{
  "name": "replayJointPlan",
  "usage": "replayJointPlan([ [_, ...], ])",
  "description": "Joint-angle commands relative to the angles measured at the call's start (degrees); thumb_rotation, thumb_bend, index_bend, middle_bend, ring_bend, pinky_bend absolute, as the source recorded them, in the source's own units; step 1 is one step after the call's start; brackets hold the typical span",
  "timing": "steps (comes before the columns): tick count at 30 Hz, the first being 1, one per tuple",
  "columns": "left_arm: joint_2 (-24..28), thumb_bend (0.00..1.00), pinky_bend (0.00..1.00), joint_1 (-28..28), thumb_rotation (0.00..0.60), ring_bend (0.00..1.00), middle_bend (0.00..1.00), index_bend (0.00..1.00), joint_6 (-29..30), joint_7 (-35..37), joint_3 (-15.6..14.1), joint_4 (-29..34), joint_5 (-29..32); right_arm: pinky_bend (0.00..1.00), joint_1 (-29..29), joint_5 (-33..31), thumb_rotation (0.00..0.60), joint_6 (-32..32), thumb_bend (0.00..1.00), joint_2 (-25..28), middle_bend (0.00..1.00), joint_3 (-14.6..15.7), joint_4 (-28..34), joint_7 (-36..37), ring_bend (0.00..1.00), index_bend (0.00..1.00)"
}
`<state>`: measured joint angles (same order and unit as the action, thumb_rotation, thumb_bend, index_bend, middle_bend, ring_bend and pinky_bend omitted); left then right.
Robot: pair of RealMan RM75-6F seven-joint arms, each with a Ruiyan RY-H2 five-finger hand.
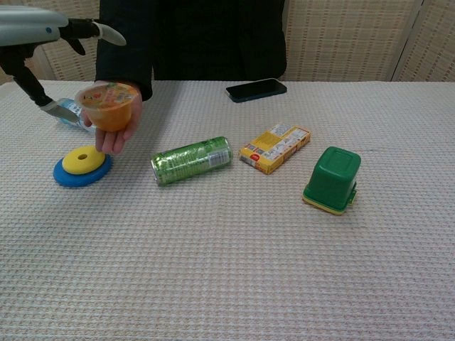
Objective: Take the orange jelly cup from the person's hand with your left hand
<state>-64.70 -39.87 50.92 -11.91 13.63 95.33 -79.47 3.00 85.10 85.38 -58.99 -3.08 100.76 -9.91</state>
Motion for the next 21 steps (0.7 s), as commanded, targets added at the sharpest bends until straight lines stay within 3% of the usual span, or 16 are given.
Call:
replayJointPlan([
  [1, -2.0, 0.14, 0.23, -2.3, 0.600, 0.03, 0.00, 0.11, -2.5, -2.4, 0.2, -2.0, 2.9, 0.14, -0.1, -0.1, 0.600, 0.0, 0.14, -0.1, 0.16, 0.0, -0.2, 0.2, 0.11, 0.18],
  [9, -4.1, 0.14, 0.24, -4.6, 0.600, 0.05, 0.00, 0.17, -4.0, -7.4, -1.0, -4.4, 7.8, 0.14, -0.4, -0.6, 0.600, 0.2, 0.14, -0.3, 0.16, 0.0, -1.0, 1.0, 0.11, 0.18],
  [15, -5.6, 0.14, 0.29, -5.7, 0.600, 0.12, 0.01, 0.22, -4.0, -7.2, -1.3, -6.2, 9.2, 0.14, -0.5, -0.9, 0.600, -0.2, 0.14, -0.7, 0.20, 0.0, -1.6, 1.8, 0.11, 0.18],
  [21, -7.3, 0.18, 0.39, -7.0, 0.600, 0.21, 0.09, 0.31, -4.0, -6.6, -1.5, -9.0, 9.6, 0.14, -0.9, -1.5, 0.600, -0.1, 0.14, -1.0, 0.25, 0.1, -2.6, 2.8, 0.11, 0.18],
])
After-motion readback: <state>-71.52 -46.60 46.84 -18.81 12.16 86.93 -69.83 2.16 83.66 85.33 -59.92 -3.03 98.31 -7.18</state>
